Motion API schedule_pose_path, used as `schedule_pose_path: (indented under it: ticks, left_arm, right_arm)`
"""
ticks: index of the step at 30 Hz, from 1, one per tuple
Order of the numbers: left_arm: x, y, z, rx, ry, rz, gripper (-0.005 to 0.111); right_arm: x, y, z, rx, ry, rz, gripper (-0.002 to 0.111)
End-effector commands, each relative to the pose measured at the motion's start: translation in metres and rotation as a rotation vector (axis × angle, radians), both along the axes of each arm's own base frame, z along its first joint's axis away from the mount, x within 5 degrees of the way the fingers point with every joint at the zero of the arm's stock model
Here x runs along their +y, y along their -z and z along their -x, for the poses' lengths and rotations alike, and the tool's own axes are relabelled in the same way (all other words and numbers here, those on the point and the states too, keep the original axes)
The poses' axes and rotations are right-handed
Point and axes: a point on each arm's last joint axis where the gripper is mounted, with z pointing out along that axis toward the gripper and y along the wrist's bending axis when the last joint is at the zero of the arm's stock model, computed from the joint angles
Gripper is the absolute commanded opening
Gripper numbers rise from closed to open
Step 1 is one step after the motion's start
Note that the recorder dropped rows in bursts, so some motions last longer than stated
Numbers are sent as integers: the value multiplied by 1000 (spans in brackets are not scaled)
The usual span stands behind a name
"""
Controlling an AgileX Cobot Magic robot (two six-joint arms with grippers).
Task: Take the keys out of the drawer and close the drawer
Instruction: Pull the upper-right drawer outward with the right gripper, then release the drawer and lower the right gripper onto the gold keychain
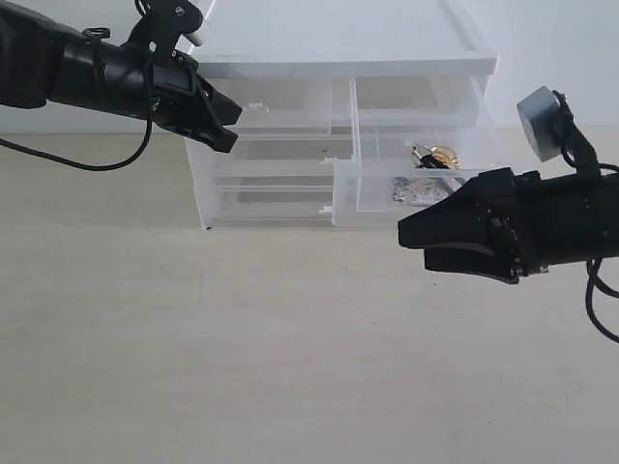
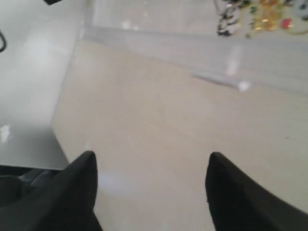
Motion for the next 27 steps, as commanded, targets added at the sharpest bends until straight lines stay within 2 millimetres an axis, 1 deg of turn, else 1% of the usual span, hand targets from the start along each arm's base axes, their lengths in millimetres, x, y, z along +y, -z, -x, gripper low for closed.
schedule_pose_path:
  ticks: [1,2,4,5,6,9,10,11,14,17,18,22,24,27]
  left_arm:
    - [16,-11,-18,-80,-199,-5,4]
    - [16,-11,-18,-80,-199,-5,4]
    - [16,-11,-17,-82,-199,-4,4]
    - [16,-12,-17,-83,-199,-3,4]
    - [16,-12,-17,-83,-199,-3,4]
    - [16,-12,-17,-83,-199,-3,4]
    - [16,-12,-17,-83,-199,-3,4]
    - [16,-12,-17,-83,-199,-3,4]
    - [16,-12,-17,-83,-199,-3,4]
    - [16,-12,-17,-83,-199,-3,4]
    - [16,-12,-17,-83,-199,-3,4]
    - [15,-12,-17,-82,-196,-2,4]
    - [15,-12,-17,-82,-196,-2,4]
    - [15,-12,-17,-82,-196,-2,4]
  right_arm:
    - [6,-10,19,-106,-61,-132,40]
    - [6,-11,24,-128,-69,-128,39]
    - [6,-23,30,-177,-59,-138,43]
    - [6,-37,31,-233,-43,-154,43]
    - [6,-47,32,-277,-48,-153,43]
    - [6,-86,30,-367,-70,-134,43]
    - [5,-100,29,-389,-91,-103,43]
    - [3,-113,25,-401,-72,-43,43]
    - [-6,-142,10,-405,29,162,43]
    - [-5,-159,0,-397,62,340,43]
    - [-2,-161,-3,-391,61,384,43]
    - [20,-169,-20,-367,43,532,43]
    - [35,-168,-32,-359,21,616,43]
    - [46,-164,-52,-329,56,752,43]
